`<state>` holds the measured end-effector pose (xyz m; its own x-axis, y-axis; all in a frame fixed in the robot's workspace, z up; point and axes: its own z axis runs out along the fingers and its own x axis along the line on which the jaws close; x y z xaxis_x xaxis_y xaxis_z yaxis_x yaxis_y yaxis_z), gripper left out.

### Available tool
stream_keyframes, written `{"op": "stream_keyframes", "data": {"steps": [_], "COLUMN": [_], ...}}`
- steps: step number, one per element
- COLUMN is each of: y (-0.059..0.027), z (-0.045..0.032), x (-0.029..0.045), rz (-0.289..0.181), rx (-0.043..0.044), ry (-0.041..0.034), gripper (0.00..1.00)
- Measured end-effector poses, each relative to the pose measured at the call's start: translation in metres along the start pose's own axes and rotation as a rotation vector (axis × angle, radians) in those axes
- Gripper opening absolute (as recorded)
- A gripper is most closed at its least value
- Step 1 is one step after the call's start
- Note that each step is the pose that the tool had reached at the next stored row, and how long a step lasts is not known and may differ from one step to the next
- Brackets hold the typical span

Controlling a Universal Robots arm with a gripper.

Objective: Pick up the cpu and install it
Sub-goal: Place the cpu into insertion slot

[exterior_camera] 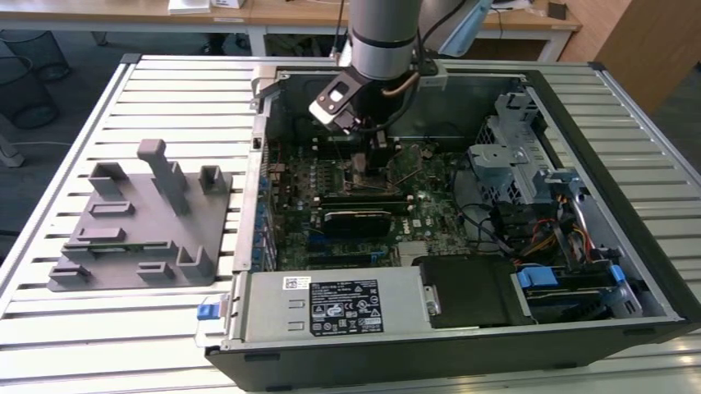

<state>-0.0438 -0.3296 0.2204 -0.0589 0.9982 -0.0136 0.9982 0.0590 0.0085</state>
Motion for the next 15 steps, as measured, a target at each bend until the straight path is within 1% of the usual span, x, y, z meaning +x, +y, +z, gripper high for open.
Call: {"op": "stream_keyframes", "data": {"steps": [7,15], "y": [0.0,-0.0001], "z": [0.0066,0.015], "x": [-0.0002,-0.0001], "rz": [0.013,0.014], "rx": [0.0002,0.0002], "ry": [0.0001,0.0008], "gripper": [0.54,0.54]}}
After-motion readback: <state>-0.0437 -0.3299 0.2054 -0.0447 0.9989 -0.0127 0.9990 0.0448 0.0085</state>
